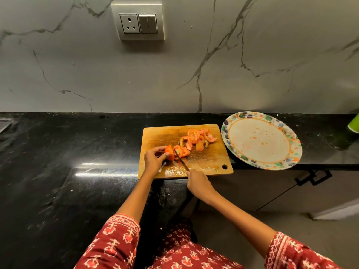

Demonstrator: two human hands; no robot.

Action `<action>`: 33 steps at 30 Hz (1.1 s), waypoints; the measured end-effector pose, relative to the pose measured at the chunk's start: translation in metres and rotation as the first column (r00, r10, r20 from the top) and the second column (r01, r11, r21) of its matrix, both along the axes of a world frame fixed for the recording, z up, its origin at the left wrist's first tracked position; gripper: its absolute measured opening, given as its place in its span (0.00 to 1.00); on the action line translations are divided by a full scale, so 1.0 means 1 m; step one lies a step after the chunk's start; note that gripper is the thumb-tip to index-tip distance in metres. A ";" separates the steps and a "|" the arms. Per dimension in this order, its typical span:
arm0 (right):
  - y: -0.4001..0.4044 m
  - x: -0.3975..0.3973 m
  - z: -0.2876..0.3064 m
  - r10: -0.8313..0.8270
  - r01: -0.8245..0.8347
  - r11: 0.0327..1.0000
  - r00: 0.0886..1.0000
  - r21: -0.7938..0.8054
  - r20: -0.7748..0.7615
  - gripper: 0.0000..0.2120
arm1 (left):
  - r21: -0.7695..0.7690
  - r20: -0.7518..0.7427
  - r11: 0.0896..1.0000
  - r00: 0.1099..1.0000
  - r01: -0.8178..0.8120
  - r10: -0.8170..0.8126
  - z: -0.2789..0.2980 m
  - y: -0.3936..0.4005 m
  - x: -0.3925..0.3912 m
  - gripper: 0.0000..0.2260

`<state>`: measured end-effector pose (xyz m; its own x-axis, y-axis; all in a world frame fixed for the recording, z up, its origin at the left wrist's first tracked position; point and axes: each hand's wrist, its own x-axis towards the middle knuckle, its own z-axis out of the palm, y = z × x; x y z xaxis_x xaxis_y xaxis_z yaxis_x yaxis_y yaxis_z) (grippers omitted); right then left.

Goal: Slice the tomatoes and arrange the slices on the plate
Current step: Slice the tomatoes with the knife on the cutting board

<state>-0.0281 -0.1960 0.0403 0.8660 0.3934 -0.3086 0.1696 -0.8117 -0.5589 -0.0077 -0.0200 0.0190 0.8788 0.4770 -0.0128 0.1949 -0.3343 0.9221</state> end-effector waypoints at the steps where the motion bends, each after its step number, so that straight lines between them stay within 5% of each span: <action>1: 0.002 0.002 0.001 -0.019 0.019 1.000 1.000 0.017 0.021 0.12 | -0.002 -0.002 1.000 1.000 -0.005 0.005 0.000 -0.001 0.000 0.16; 8: 0.025 0.007 0.015 -0.030 0.022 0.998 0.991 0.062 0.128 0.14 | -0.001 -0.004 1.000 1.000 -0.024 0.024 0.002 -0.005 -0.003 0.16; 33: 0.053 0.014 0.024 -0.114 0.114 0.993 0.993 -0.005 0.043 0.11 | 0.058 0.008 0.998 1.000 -0.016 0.016 0.005 -0.009 -0.001 0.15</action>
